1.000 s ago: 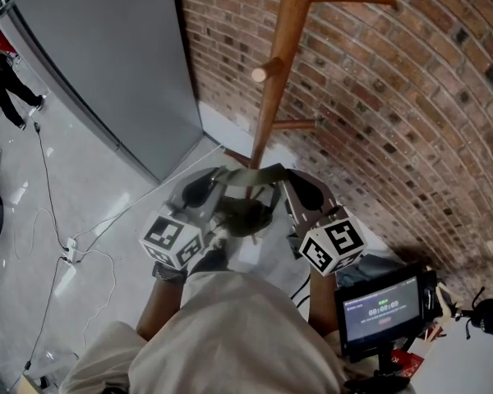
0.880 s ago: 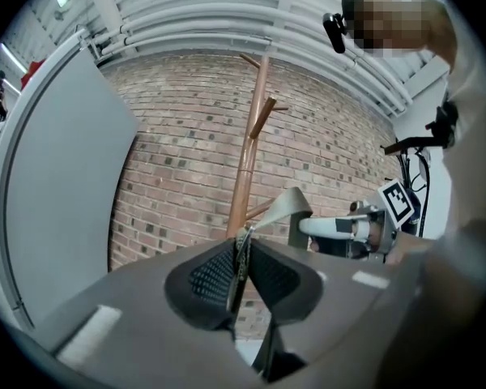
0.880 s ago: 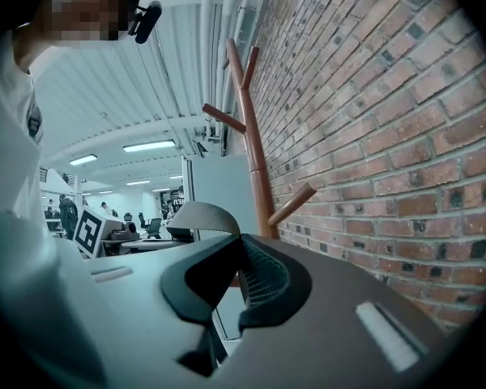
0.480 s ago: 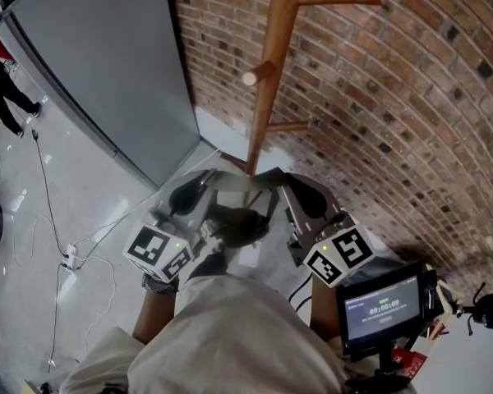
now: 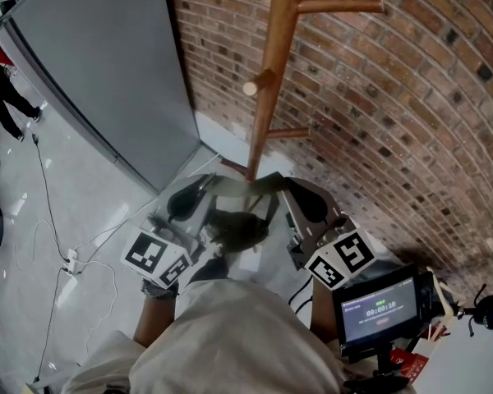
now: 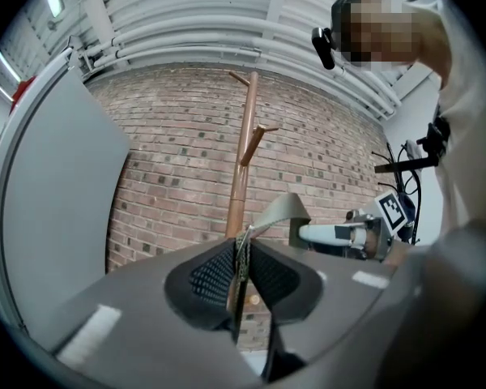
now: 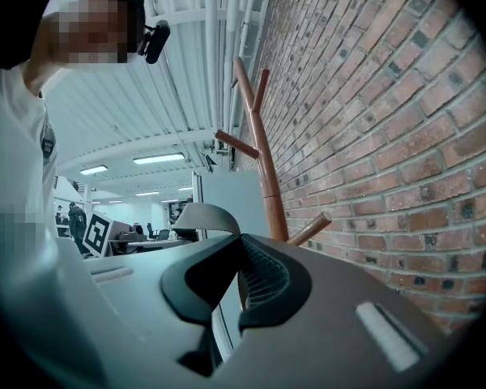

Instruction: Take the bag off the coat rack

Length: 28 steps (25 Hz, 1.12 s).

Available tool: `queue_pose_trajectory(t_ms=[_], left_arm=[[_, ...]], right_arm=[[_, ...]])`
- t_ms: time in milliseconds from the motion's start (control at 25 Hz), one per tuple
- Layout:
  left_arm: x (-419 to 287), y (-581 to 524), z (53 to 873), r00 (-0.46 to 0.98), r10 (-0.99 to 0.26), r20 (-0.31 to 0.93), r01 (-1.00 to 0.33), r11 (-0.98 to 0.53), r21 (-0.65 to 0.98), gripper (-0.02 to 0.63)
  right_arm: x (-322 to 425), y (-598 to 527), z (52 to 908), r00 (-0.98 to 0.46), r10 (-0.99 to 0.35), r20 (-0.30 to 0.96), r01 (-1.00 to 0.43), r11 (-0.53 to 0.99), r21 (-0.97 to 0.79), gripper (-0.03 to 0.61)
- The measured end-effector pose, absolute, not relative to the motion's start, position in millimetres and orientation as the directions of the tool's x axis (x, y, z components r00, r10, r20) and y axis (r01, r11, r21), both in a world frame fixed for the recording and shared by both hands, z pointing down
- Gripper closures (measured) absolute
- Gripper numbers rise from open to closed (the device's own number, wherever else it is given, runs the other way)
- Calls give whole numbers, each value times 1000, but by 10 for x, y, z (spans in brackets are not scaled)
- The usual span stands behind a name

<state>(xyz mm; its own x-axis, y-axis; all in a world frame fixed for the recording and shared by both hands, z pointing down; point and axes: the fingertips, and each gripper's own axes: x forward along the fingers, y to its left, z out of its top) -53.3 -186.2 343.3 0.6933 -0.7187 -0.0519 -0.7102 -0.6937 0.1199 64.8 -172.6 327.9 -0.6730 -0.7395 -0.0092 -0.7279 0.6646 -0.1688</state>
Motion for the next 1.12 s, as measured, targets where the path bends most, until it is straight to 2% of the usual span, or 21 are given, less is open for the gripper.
queue_pose_trajectory(t_ms=[1120], left_arm=[[-512, -1899, 3501, 692, -720, -51, -708, -690, 149, 568]], right_arm=[[667, -1786, 3342, -666, -746, 15, -740, 657, -148, 571]])
